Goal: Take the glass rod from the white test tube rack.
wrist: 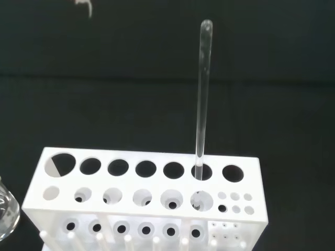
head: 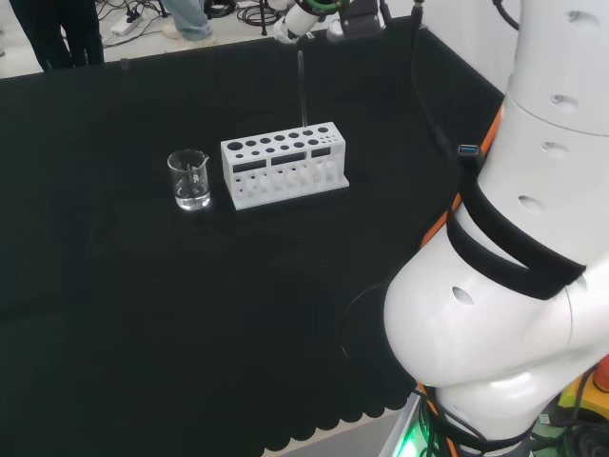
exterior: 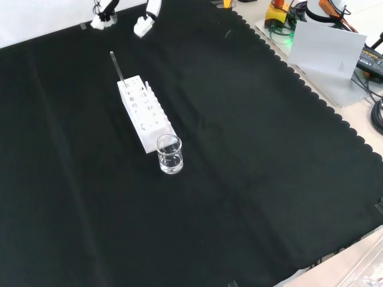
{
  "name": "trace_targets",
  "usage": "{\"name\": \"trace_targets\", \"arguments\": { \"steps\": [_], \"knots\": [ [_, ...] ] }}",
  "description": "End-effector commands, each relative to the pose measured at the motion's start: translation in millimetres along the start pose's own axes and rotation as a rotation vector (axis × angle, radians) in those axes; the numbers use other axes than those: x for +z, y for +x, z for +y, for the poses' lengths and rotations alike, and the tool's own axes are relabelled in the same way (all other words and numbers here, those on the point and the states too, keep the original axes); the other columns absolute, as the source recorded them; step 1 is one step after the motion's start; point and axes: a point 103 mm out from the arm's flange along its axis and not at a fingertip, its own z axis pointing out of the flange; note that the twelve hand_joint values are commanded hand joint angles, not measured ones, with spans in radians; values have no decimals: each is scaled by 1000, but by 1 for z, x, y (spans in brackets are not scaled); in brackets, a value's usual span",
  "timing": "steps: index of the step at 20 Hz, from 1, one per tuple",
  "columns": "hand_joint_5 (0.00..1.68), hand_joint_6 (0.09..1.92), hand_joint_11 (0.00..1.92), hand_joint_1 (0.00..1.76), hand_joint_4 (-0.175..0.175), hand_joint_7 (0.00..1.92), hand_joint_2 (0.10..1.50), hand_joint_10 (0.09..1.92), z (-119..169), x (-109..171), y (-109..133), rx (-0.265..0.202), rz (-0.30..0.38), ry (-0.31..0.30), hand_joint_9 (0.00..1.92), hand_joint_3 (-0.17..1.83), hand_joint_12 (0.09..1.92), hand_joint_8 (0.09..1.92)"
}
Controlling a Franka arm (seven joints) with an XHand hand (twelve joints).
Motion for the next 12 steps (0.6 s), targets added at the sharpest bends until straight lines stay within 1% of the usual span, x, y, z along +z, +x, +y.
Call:
{"name": "trace_targets", "arguments": {
  "steps": [1, 2, 5, 8, 12],
  "knots": [
    [481, 136, 678, 676, -152, 606, 812, 680, 21, 22, 1, -19, -6, 0, 865, 474, 1241, 797],
    [481, 139, 685, 675, -152, 609, 814, 680, 21, 21, 1, -20, -13, -2, 874, 474, 1237, 797],
    [483, 166, 742, 675, -155, 630, 817, 678, 24, 24, 2, -46, -25, 6, 916, 475, 1216, 797],
    [485, 218, 805, 674, -160, 674, 819, 680, 34, 34, 1, -53, -19, 20, 965, 476, 1194, 791],
    [490, 243, 823, 675, -162, 704, 821, 684, 43, 42, 1, -56, -17, 26, 982, 477, 1191, 797]
  ]
}}
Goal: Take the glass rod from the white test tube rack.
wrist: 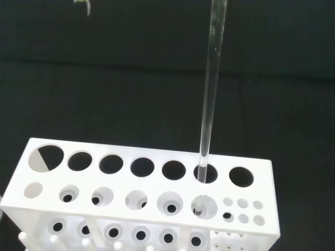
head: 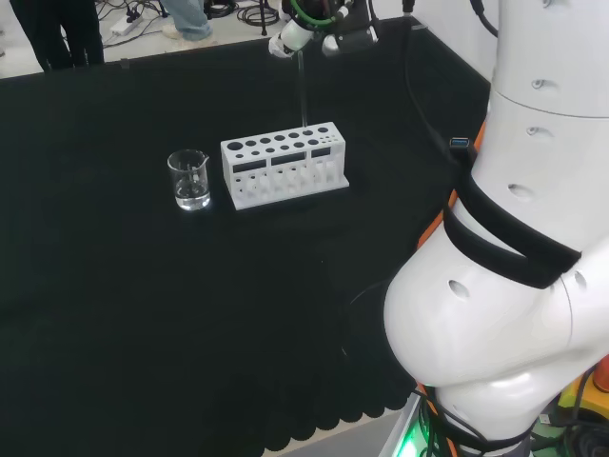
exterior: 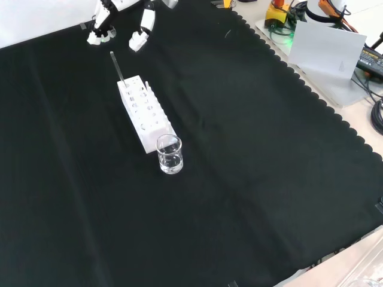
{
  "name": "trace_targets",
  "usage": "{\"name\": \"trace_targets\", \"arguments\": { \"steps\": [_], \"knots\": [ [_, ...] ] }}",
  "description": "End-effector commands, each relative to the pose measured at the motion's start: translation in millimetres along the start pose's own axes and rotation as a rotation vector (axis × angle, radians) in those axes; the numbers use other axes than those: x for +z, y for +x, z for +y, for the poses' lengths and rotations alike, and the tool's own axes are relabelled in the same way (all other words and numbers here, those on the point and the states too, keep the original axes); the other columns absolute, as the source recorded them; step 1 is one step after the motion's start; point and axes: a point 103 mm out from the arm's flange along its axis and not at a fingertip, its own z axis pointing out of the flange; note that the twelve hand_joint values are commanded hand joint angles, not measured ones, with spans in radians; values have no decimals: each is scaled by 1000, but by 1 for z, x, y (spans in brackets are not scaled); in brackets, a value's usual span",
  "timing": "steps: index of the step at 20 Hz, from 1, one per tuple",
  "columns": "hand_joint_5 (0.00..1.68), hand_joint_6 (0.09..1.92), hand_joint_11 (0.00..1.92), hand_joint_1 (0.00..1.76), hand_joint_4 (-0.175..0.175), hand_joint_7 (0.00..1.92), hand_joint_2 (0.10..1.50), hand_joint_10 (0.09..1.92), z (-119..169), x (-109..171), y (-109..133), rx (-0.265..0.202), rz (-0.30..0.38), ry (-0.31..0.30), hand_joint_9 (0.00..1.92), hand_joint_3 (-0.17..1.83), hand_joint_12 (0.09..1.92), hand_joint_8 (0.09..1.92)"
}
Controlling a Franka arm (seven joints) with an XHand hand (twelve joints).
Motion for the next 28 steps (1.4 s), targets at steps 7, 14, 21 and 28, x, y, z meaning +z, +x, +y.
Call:
{"name": "trace_targets", "arguments": {
  "steps": [7, 14, 21, 28],
  "knots": [
    [384, 521, 834, 684, -163, 736, 813, 704, 23, 29, -3, -22, -2, 29, 990, 485, 1188, 818],
    [359, 606, 816, 680, -157, 742, 809, 717, 30, 34, -19, -16, 1, 45, 975, 489, 1197, 831],
    [385, 669, 834, 677, -149, 787, 806, 738, 31, 41, -23, -13, -1, 48, 981, 490, 1202, 847],
    [448, 824, 971, 699, -147, 850, 797, 747, 34, 51, -28, -8, -5, 61, 1079, 498, 1160, 878]
  ]
}}
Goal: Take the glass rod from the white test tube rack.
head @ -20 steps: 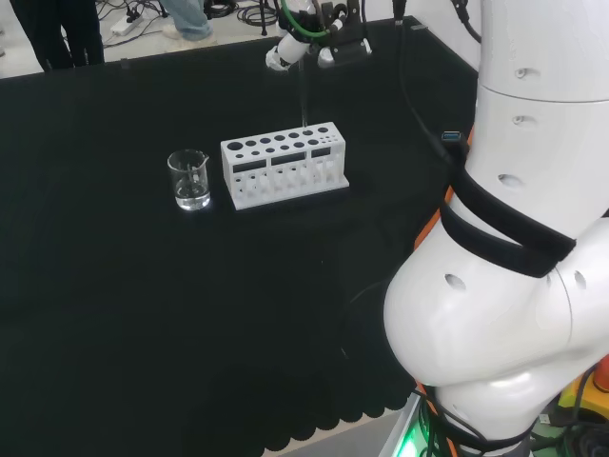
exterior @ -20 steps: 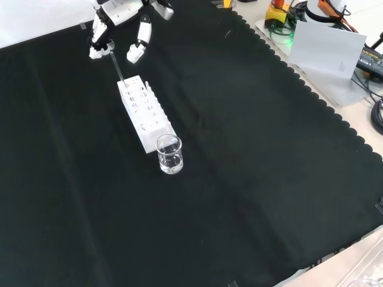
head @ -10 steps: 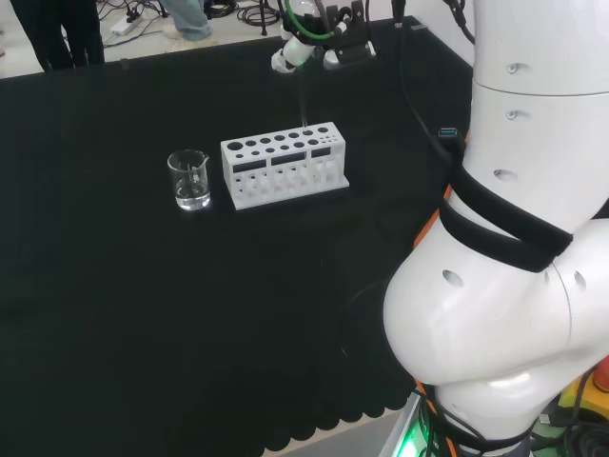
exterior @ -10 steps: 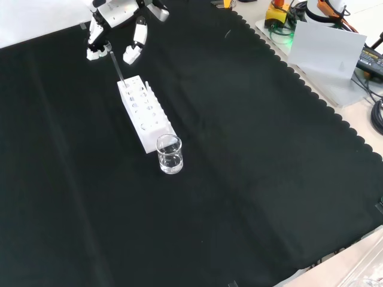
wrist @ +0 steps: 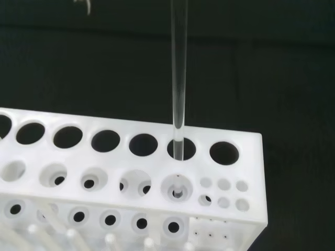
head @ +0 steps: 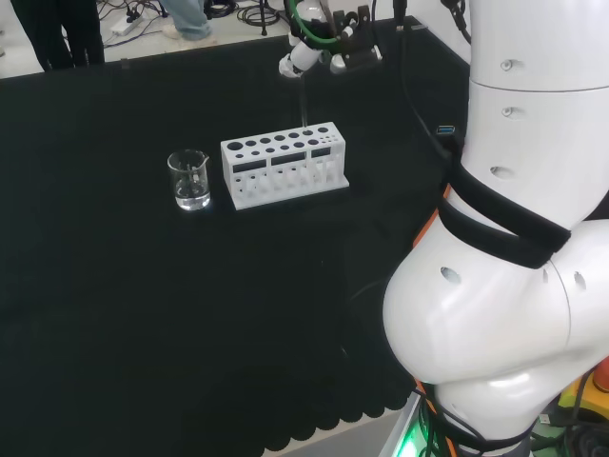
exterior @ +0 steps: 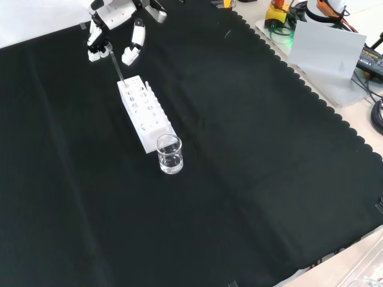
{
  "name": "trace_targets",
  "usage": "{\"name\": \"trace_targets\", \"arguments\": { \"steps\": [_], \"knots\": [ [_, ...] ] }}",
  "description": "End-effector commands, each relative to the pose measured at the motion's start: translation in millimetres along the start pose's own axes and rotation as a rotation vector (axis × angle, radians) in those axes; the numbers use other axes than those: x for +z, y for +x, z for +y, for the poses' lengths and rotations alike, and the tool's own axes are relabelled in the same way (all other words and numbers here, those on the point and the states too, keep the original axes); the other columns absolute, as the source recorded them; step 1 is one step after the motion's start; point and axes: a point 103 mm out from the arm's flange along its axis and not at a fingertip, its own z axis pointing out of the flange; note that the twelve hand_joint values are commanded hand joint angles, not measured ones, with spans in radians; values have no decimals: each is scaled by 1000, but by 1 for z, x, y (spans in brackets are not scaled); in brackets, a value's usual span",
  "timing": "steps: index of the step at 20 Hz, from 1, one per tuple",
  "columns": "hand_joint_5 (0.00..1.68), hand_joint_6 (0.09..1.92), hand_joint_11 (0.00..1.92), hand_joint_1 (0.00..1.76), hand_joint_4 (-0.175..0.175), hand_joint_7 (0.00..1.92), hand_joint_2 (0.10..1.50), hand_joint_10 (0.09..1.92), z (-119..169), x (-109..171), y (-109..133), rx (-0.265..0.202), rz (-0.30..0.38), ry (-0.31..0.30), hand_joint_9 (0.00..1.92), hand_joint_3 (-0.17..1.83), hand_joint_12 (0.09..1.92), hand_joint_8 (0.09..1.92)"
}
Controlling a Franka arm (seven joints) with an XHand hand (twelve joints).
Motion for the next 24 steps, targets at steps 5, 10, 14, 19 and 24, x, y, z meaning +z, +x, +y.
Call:
{"name": "trace_targets", "arguments": {
  "steps": [5, 10, 14, 19, 24],
  "knots": [
    [531, 911, 1135, 746, -155, 896, 786, 754, 4, 11, -6, 3, -9, -8, 1200, 505, 1088, 902],
    [644, 940, 1237, 812, -163, 922, 772, 726, 4, 17, -6, 8, -10, -34, 1294, 510, 1023, 921],
    [724, 931, 1346, 901, -175, 940, 757, 681, 5, 16, -1, -1, -18, -30, 1378, 519, 945, 938],
    [757, 913, 1405, 956, -175, 941, 740, 646, 8, 17, 6, -2, -10, -30, 1414, 533, 902, 947],
    [756, 909, 1416, 969, -175, 926, 733, 638, 10, 16, 9, -2, -11, -33, 1418, 544, 894, 952]
  ]
}}
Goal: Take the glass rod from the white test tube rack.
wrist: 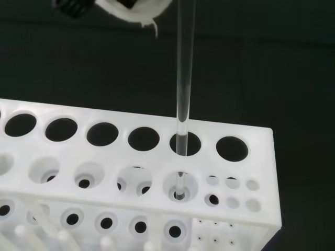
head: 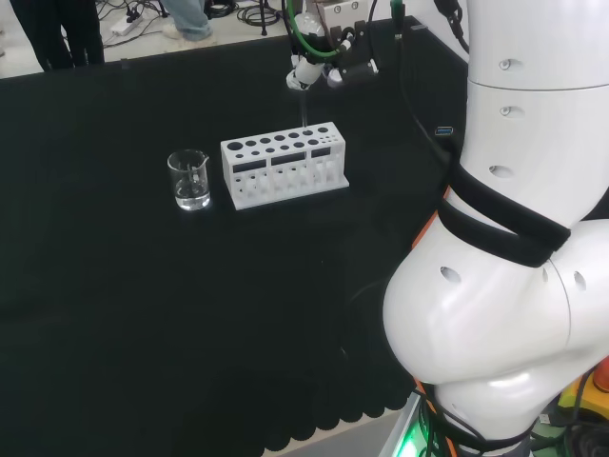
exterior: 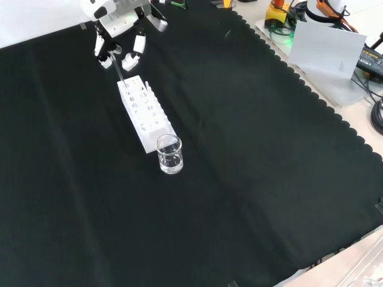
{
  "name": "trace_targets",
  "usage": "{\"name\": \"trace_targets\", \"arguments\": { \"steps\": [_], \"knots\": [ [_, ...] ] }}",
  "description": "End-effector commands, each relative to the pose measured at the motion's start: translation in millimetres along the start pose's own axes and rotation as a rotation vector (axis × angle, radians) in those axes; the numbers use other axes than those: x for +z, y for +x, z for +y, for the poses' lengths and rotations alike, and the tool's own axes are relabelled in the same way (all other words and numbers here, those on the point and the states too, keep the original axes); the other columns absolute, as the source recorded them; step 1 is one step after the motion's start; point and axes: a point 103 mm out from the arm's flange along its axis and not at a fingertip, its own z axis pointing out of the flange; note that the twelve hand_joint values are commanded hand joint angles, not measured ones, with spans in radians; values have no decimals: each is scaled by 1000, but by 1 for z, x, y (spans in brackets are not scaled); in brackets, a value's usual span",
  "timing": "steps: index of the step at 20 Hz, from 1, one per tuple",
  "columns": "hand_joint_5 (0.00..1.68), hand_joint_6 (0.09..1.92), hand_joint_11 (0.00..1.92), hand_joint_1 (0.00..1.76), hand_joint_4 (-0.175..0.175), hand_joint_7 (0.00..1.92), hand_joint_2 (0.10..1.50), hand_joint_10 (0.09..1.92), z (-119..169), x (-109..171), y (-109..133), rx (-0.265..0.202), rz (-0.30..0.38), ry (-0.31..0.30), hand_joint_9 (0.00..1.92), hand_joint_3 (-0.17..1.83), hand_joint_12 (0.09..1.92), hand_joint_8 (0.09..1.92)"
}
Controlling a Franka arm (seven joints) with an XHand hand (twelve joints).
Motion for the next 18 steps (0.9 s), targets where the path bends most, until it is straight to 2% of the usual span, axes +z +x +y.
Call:
{"name": "trace_targets", "arguments": {
  "steps": [1, 5, 7, 9, 13, 15, 16, 17, 18],
  "knots": [
    [758, 909, 1421, 976, -175, 923, 729, 634, 3, -1, 4, 2, 2, -5, 1422, 550, 890, 957],
    [838, 865, 1522, 1066, -175, 938, 715, 571, 5, 1, 2, 9, -5, -33, 1467, 578, 783, 979],
    [966, 908, 1596, 1135, -175, 956, 878, 549, 6, 2, 4, 8, -19, -35, 1486, 359, 701, 995],
    [1022, 907, 1649, 1162, -175, 964, 990, 555, 7, 3, 5, 12, -28, -41, 1490, 169, 633, 1006],
    [1046, 895, 1657, 1175, -175, 978, 1042, 594, 9, 4, 7, 27, -45, -68, 1493, 69, 569, 1025],
    [1051, 841, 1641, 1222, -76, 1037, 1047, 641, 9, 4, 8, 40, -53, -88, 1487, 59, 542, 1009],
    [1064, 803, 1624, 1238, -54, 1061, 1043, 669, 8, 4, 9, 50, -53, -101, 1486, 60, 530, 997],
    [1082, 757, 1606, 1251, -55, 1086, 1032, 704, 6, 2, 8, 63, -48, -118, 1488, 68, 521, 982],
    [1102, 726, 1593, 1265, -72, 1113, 959, 746, 5, 1, 8, 77, -40, -131, 1492, 201, 525, 980]
  ]
}}
